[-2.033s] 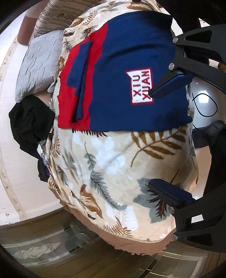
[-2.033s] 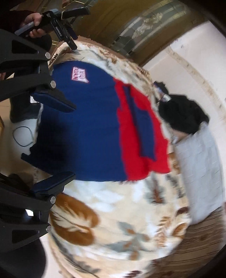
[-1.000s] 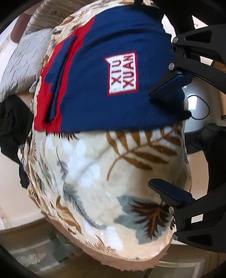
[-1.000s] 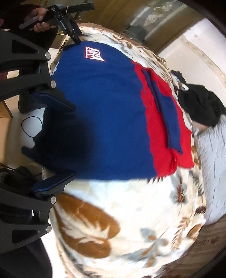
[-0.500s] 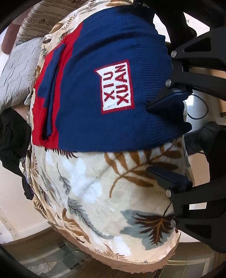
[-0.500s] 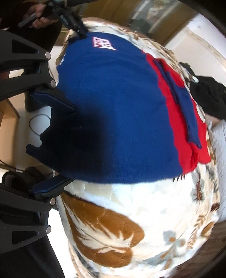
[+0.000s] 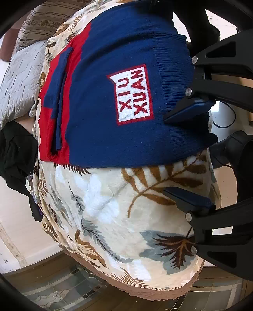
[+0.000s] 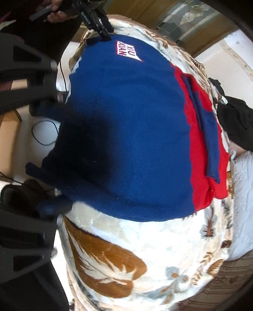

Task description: Fold small clothes

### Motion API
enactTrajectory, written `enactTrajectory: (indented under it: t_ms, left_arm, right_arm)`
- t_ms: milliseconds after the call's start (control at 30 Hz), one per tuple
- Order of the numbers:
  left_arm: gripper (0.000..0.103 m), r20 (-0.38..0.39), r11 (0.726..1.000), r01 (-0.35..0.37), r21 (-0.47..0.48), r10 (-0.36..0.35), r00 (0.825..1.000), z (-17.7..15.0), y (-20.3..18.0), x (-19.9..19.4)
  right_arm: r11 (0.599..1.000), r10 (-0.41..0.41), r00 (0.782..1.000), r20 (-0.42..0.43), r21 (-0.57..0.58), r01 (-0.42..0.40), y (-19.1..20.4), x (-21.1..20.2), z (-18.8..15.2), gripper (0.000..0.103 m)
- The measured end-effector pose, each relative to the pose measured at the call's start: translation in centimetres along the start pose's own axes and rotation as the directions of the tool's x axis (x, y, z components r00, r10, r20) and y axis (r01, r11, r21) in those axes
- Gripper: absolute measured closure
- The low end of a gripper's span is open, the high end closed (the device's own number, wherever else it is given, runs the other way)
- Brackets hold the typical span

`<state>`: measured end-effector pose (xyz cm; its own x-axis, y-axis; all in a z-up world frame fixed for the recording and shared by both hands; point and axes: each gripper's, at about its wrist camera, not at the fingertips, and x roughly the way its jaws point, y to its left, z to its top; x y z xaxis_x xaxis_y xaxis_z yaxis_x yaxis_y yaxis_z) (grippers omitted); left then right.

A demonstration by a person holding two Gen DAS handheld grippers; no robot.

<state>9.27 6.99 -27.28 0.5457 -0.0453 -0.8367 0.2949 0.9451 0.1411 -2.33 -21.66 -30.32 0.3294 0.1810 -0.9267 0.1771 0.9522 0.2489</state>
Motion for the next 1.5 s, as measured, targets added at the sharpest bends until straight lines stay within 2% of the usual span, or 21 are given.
enactTrajectory:
  t_ms: [33,67,100,133,267,433,767,833,867,967,1033,1167,1233,1300,1400,1500]
  left_arm:
    - [0.034,0.000,1.000,0.001,-0.001,-0.001,1.000,0.0,0.1,0.1]
    - [0.034,0.000,1.000,0.002,-0.002,-0.002,1.000,0.0,0.1,0.1]
    - [0.034,0.001,1.000,0.003,-0.003,-0.003,1.000,0.1,0.1,0.1]
    - [0.034,0.001,1.000,0.003,-0.003,-0.003,1.000,0.1,0.1,0.1]
    - [0.034,-0.001,1.000,0.009,-0.008,-0.009,1.000,0.1,0.2,0.2]
    - [0.028,-0.004,1.000,0.002,-0.014,-0.002,1.000,0.1,0.3,0.5]
    - [0.028,-0.010,1.000,-0.004,-0.019,0.004,1.000,0.3,0.4,0.0]
    - [0.027,-0.018,1.000,-0.003,-0.021,0.002,1.000,0.2,0.9,-0.2]
    - [0.024,-0.024,1.000,-0.001,-0.025,0.001,1.000,0.2,1.1,-0.1]
    - [0.024,-0.063,0.996,0.050,-0.077,-0.054,0.997,-0.2,2.4,0.5]
    - [0.024,-0.063,0.992,0.064,-0.112,-0.071,0.995,-0.3,2.8,0.4]
    - [0.024,-0.021,0.997,0.042,-0.060,-0.043,0.999,0.3,1.8,-0.7]
    - [0.024,0.009,1.000,0.014,-0.017,-0.014,1.000,1.0,1.0,-1.2]
    - [0.019,-0.002,1.000,-0.018,-0.006,0.018,1.000,1.4,0.8,-0.8]
    - [0.018,-0.070,0.998,-0.069,-0.008,0.068,0.995,1.3,0.9,1.0]
    - [0.018,-0.057,0.998,-0.059,-0.028,0.058,0.997,1.4,0.9,0.9]
  right_arm:
    - [1.000,0.007,1.000,0.007,0.002,-0.007,-0.2,-0.2,0.0,0.057]
    - [1.000,0.020,1.000,0.018,0.008,-0.020,-0.1,-0.4,0.2,0.071]
    - [0.999,0.042,0.998,0.037,0.012,-0.043,-0.2,-0.8,0.4,0.077]
    - [0.999,0.050,0.997,0.052,0.011,-0.050,-0.1,-1.2,0.5,0.078]
    - [1.000,0.020,0.999,0.036,-0.008,-0.020,0.0,-0.7,0.3,0.078]
    - [0.999,-0.006,0.999,0.044,-0.047,0.008,1.1,-0.4,0.5,0.078]
    - [0.998,-0.009,1.000,0.021,-0.069,0.011,1.0,-1.5,0.6,0.075]
    - [0.999,-0.001,1.000,0.016,-0.051,0.002,0.3,-2.1,1.0,0.075]
    - [0.999,0.009,1.000,0.000,-0.031,-0.009,-0.3,-2.2,1.2,0.071]
    - [0.994,0.063,0.996,-0.069,0.093,-0.056,-2.9,-1.5,1.2,0.069]
    - [0.991,0.025,0.997,-0.075,0.133,-0.015,-3.9,-1.3,1.1,0.069]
    - [0.990,-0.142,0.990,0.008,-0.019,0.143,-1.7,-2.9,2.3,0.069]
    - [0.976,-0.191,0.978,0.077,-0.091,0.198,-0.1,-4.2,3.4,0.069]
    - [0.955,-0.236,0.961,0.144,-0.147,0.257,1.4,-5.3,4.3,0.069]
    - [0.934,-0.267,0.943,0.198,-0.187,0.304,2.7,-6.2,5.0,0.069]
    - [0.924,-0.277,0.932,0.234,-0.203,0.325,3.6,-6.9,5.4,0.069]
